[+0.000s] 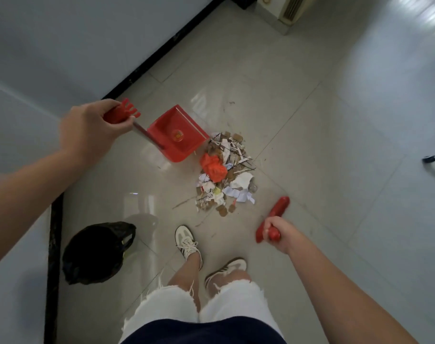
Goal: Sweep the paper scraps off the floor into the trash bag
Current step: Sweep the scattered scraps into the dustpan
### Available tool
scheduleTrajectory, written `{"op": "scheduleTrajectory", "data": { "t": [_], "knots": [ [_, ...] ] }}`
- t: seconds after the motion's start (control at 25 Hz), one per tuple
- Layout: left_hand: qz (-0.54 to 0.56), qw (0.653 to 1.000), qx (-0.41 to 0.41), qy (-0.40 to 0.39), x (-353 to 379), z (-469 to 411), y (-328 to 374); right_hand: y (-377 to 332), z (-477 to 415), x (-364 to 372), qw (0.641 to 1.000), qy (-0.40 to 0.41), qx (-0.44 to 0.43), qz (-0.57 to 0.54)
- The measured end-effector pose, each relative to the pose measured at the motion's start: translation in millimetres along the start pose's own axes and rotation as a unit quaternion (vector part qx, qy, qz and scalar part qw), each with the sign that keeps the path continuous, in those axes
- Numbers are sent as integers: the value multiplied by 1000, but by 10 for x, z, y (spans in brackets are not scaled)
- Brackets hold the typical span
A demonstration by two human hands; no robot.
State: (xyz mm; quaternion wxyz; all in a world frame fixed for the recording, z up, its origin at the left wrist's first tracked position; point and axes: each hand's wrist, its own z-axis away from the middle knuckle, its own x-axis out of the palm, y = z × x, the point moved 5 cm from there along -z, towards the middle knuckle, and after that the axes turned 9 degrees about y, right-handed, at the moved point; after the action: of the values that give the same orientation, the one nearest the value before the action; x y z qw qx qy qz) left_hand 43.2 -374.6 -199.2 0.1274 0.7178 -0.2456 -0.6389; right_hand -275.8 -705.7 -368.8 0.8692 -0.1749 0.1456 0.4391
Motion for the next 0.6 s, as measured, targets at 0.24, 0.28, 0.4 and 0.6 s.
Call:
{"op": "scheduleTrajectory", "data": {
  "t": [0.24,0.28,0.4,0.6],
  "knots": [
    [-11,1000,12,-6,-64,64,-476,-404,581,742,993,-118,-1,-3],
    [-13,1000,11,-6,-100,73,-524,-448,664,729,992,-128,0,3],
    [-36,999,-21,6,-255,150,-687,-656,868,414,992,-126,20,17],
    [-46,995,-87,1,-340,265,-883,-1195,1355,21,983,-50,-70,162]
  ]
}}
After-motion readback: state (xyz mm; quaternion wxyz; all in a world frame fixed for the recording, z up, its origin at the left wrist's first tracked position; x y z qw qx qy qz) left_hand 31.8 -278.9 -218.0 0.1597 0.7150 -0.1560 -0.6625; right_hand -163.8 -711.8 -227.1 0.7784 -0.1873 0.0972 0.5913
